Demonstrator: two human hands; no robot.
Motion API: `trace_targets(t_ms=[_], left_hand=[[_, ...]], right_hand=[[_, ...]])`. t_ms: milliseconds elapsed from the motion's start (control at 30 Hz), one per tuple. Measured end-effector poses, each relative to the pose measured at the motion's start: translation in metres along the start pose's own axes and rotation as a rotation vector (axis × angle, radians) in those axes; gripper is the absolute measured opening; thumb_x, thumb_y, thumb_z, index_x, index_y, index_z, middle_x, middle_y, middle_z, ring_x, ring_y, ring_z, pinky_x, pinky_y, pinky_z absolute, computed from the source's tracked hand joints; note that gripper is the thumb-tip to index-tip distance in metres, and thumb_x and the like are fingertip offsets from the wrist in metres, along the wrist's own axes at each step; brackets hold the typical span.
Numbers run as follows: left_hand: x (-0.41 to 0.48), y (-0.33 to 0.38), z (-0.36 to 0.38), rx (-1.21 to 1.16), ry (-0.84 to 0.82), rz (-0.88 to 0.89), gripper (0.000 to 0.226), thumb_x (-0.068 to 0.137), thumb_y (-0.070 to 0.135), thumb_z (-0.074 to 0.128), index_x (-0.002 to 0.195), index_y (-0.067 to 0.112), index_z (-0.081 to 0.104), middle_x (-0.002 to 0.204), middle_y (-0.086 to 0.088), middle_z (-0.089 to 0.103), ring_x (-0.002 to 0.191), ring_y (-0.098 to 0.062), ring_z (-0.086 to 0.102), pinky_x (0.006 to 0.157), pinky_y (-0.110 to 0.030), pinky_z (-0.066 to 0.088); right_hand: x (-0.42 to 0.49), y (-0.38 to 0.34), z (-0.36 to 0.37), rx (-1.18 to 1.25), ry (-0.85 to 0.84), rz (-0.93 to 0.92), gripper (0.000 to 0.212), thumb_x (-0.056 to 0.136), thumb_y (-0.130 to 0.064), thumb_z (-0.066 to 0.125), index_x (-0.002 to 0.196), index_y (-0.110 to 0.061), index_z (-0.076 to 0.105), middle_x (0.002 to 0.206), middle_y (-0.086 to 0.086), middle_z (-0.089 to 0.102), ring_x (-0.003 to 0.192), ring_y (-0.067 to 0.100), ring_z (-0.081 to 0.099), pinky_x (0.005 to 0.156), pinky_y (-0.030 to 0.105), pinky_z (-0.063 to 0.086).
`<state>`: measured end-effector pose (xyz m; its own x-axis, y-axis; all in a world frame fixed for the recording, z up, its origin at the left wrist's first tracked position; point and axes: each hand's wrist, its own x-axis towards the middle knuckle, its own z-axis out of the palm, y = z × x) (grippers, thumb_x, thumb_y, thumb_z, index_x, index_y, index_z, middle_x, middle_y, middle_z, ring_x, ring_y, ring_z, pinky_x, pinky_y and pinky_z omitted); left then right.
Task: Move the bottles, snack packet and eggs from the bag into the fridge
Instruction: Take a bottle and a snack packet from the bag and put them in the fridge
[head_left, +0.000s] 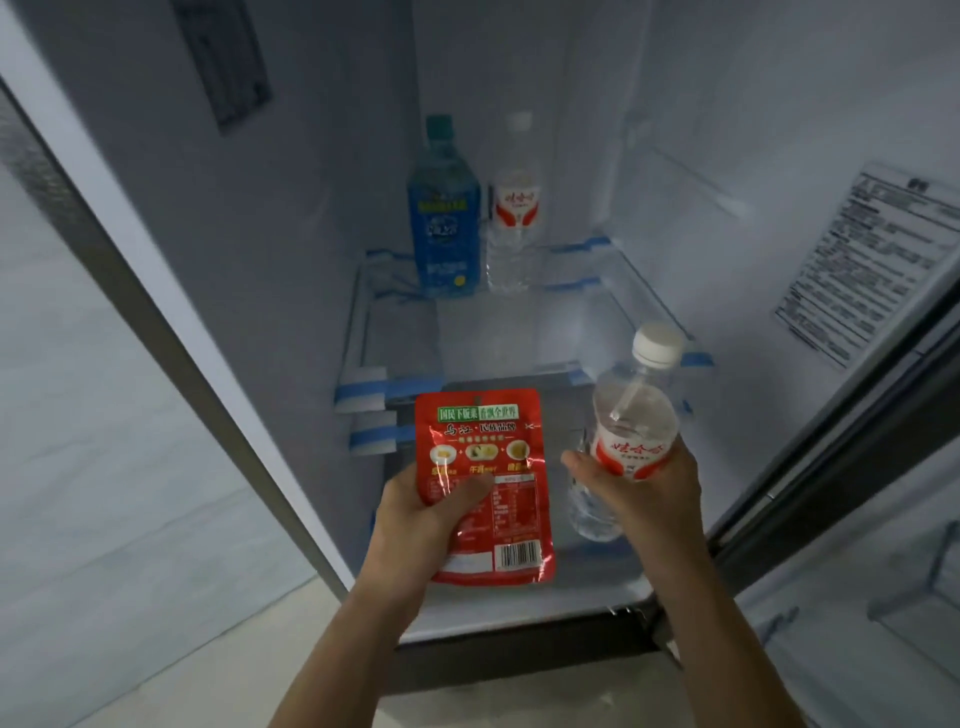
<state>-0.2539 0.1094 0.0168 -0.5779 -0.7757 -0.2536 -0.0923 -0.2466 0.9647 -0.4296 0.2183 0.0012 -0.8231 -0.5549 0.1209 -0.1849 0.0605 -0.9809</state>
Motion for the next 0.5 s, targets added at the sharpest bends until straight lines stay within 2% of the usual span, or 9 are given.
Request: trace_targets(t_ms=[100, 167, 267, 333, 400, 500], left_hand=[[0.006, 0.024, -0.002, -0.006, 0.037, 0.071, 0.036, 0.082, 0.023, 0.075, 0.115, 0.014, 0.064, 0.099, -0.004, 0.079, 0.087, -0.026, 0.077, 0.082, -0.047, 0.06], [0.015, 0.041, -0.004, 0.003, 0.058, 0.13, 0.032, 0.083, 0.021, 0.075, 0.113, 0.014, 0.066, 0.098, -0.004, 0.079, 0.087, -0.025, 0.077, 0.081, -0.046, 0.06], [0.033, 0.065, -0.006, 0.026, 0.072, 0.221, 0.026, 0.083, 0.022, 0.074, 0.107, 0.021, 0.066, 0.095, 0.002, 0.079, 0.084, -0.019, 0.077, 0.072, -0.035, 0.062], [0.048, 0.078, -0.005, 0.055, 0.057, 0.264, 0.024, 0.083, 0.024, 0.074, 0.105, 0.026, 0.064, 0.094, 0.007, 0.079, 0.083, -0.016, 0.077, 0.07, -0.029, 0.062], [0.064, 0.086, -0.002, 0.082, 0.054, 0.285, 0.023, 0.084, 0.023, 0.074, 0.105, 0.028, 0.064, 0.093, 0.008, 0.079, 0.084, -0.014, 0.077, 0.074, -0.032, 0.061], [0.085, 0.088, 0.005, 0.114, 0.06, 0.316, 0.024, 0.085, 0.024, 0.075, 0.107, 0.027, 0.064, 0.096, 0.005, 0.078, 0.086, -0.014, 0.076, 0.081, -0.037, 0.06]], right_hand=[[0.019, -0.027, -0.002, 0.028, -0.008, -0.059, 0.049, 0.066, -0.013, 0.089, 0.102, -0.03, 0.06, 0.089, -0.014, 0.073, 0.082, -0.004, 0.069, 0.063, 0.01, 0.054], [0.034, -0.043, -0.003, 0.07, 0.002, -0.094, 0.048, 0.067, -0.01, 0.088, 0.101, -0.029, 0.06, 0.084, -0.02, 0.073, 0.08, -0.005, 0.069, 0.061, 0.007, 0.051], [0.058, -0.062, -0.003, 0.082, 0.021, -0.155, 0.048, 0.068, -0.013, 0.089, 0.107, -0.022, 0.063, 0.09, -0.01, 0.072, 0.083, 0.0, 0.07, 0.065, 0.01, 0.054], [0.076, -0.07, -0.001, 0.074, 0.023, -0.188, 0.045, 0.068, -0.014, 0.089, 0.103, -0.025, 0.062, 0.089, -0.009, 0.071, 0.08, -0.001, 0.07, 0.064, 0.01, 0.054], [0.095, -0.076, 0.004, 0.069, 0.022, -0.202, 0.045, 0.069, -0.016, 0.089, 0.104, -0.025, 0.062, 0.09, -0.008, 0.071, 0.079, -0.003, 0.069, 0.062, 0.01, 0.053], [0.123, -0.078, 0.014, 0.025, -0.006, -0.212, 0.053, 0.069, -0.024, 0.089, 0.114, -0.024, 0.06, 0.099, -0.008, 0.07, 0.088, 0.004, 0.069, 0.067, 0.016, 0.057]])
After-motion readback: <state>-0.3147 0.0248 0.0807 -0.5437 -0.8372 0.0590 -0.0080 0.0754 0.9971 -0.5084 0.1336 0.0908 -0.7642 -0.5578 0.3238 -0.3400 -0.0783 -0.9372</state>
